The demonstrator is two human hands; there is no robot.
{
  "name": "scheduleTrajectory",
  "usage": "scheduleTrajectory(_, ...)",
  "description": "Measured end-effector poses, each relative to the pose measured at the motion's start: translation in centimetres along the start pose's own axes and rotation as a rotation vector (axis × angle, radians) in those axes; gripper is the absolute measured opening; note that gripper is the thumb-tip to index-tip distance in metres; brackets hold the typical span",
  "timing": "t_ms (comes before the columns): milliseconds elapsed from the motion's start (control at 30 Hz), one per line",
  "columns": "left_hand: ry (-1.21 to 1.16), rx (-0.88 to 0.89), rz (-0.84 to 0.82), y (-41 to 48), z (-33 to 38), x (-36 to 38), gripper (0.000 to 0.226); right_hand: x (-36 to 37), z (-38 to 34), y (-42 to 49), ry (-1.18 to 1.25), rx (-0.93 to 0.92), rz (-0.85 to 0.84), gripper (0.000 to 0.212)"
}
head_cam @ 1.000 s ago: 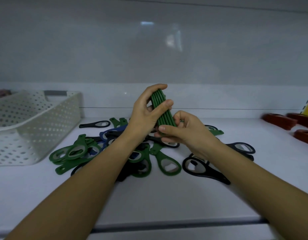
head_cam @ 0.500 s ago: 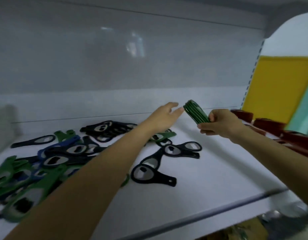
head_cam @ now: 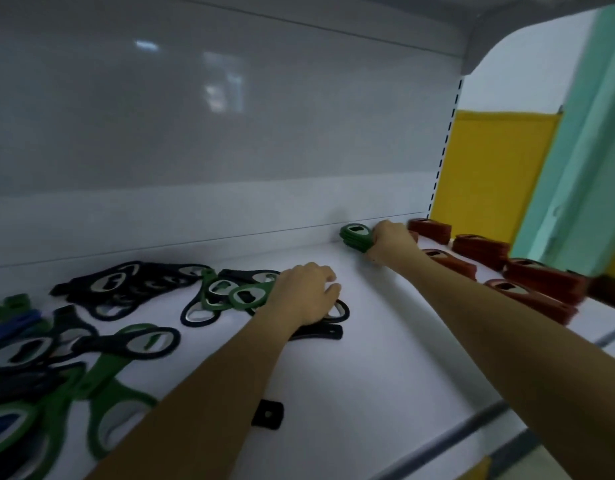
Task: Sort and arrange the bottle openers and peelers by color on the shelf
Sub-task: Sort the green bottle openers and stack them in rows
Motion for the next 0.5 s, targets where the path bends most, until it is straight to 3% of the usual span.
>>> scheduleTrajectory(233,0.003,0.000,0.009,0.1,0.1,-0.1,0.037,1.1,0.3,1.1,-0.049,0.017,0.025,0.022)
scheduleTrajectory(500,0.024,0.003,-0.009,0.0,0.1,0.0,0.037,2.4,1.1,-0.3,0.019,0.047,0.230,0.032)
Point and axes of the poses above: each hand's wrist, its own y-axis towards the middle knuckle, its own x-axis out of the palm, z = x × y, the point moved 5 cm from there along y, towards the middle knuckle, and after that the axes turned 15 degrees about -x, right-handed, at the moved point
